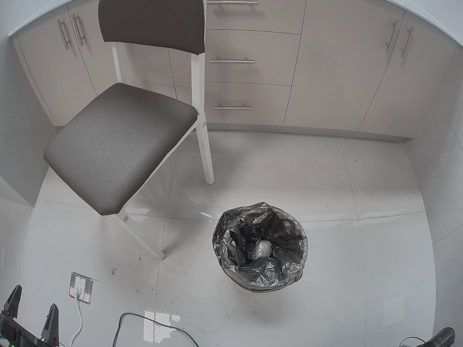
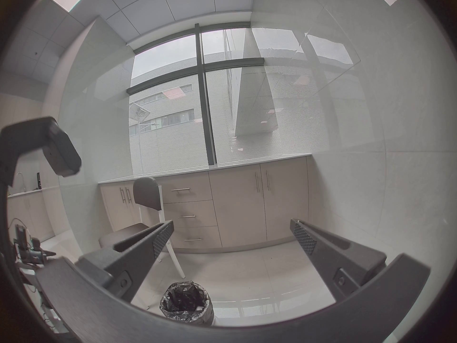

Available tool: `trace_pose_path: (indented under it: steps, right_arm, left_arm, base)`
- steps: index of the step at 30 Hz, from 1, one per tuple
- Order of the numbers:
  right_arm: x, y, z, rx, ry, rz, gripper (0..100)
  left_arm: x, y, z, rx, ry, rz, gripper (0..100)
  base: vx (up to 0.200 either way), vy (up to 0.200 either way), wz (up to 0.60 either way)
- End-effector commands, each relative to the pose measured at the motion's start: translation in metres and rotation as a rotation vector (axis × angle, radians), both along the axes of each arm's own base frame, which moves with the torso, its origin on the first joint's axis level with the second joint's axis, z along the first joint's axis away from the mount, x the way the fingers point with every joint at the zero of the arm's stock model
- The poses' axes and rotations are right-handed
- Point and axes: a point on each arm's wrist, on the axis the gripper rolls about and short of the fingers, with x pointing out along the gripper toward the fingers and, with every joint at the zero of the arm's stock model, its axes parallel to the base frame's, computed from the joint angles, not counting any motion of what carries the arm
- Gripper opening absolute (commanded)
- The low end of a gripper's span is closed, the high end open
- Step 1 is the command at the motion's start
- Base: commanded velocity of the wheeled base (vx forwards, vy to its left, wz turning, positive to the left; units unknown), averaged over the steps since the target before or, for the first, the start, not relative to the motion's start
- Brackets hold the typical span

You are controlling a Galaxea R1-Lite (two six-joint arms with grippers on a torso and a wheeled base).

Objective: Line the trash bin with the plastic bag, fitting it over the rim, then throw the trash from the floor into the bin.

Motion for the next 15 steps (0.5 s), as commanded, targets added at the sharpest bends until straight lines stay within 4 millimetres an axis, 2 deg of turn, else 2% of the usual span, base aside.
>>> trace_pose_path:
  steps: [1, 5, 6, 10, 15]
  right_arm:
    - [0.051, 0.000, -0.045, 0.005, 0.047, -0.002, 100]
    - [0.064, 0.000, -0.061, 0.002, 0.059, -0.002, 100]
    - [0.070, 0.000, -0.070, -0.015, 0.085, -0.007, 100]
    - [0.080, 0.000, -0.087, -0.093, 0.143, -0.028, 100]
    - [0.094, 0.000, -0.122, -0.229, 0.276, -0.065, 100]
  left_arm:
    - [0.000, 0.000, -0.005, 0.000, 0.002, 0.000, 100]
    - [0.000, 0.000, -0.005, 0.000, 0.002, 0.000, 100]
    - [0.000, 0.000, -0.005, 0.000, 0.002, 0.000, 100]
    - [0.000, 0.000, -0.005, 0.000, 0.002, 0.000, 100]
    - [0.000, 0.000, -0.005, 0.000, 0.002, 0.000, 100]
  base:
    - [0.000, 0.000, 0.00]
    - [0.000, 0.000, 0.00]
    - [0.000, 0.000, 0.00]
    - [0.000, 0.000, 0.00]
    - [0.000, 0.000, 0.00]
